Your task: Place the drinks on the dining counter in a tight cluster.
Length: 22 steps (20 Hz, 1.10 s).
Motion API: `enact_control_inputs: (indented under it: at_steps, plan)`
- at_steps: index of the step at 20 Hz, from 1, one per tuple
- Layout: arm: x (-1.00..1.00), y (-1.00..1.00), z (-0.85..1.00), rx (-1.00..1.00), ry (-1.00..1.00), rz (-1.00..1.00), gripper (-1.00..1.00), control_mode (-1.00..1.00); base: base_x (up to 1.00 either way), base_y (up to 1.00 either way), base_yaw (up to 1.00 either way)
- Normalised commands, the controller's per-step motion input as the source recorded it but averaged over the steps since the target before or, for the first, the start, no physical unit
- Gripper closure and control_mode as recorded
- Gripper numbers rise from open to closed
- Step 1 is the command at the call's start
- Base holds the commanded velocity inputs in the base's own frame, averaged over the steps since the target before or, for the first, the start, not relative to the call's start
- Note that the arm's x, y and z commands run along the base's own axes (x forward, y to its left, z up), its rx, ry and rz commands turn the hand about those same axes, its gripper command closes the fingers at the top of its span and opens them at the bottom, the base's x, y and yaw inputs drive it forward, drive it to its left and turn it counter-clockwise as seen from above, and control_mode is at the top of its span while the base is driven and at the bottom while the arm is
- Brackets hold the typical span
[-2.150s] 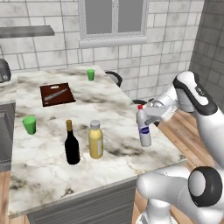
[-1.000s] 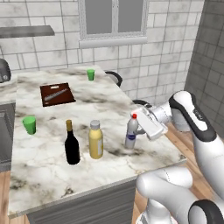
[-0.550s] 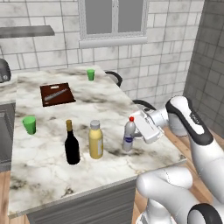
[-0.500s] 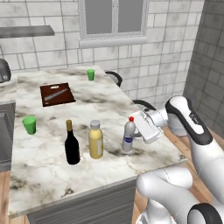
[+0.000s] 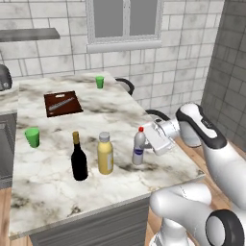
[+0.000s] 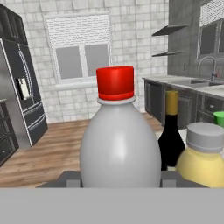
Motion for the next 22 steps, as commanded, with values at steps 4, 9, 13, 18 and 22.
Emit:
enact_control_inputs:
  at_steps: [4,9,13,18,22]
  plan:
    - [0.2,-0.07,-0.09,0.0,0.03,0.0,1.0,-1.0,0.0,0.0,0.0]
    - [0.02,-0.12,-0.05,-0.01,0.0,0.0,1.0,-1.0,0.0,0.0,0.0]
    - [0.0,-0.06,-0.03,-0.01,0.0,0.0,1.0,-1.0,0.0,0.0,0.0]
    - [-0.01,-0.01,-0.25,-0.01,0.0,0.0,1.0,-1.0,0.0,0.0,0.0]
    - [-0.06,0.0,-0.57,0.0,0.0,0.0,1.0,-1.0,0.0,0.0,0.0]
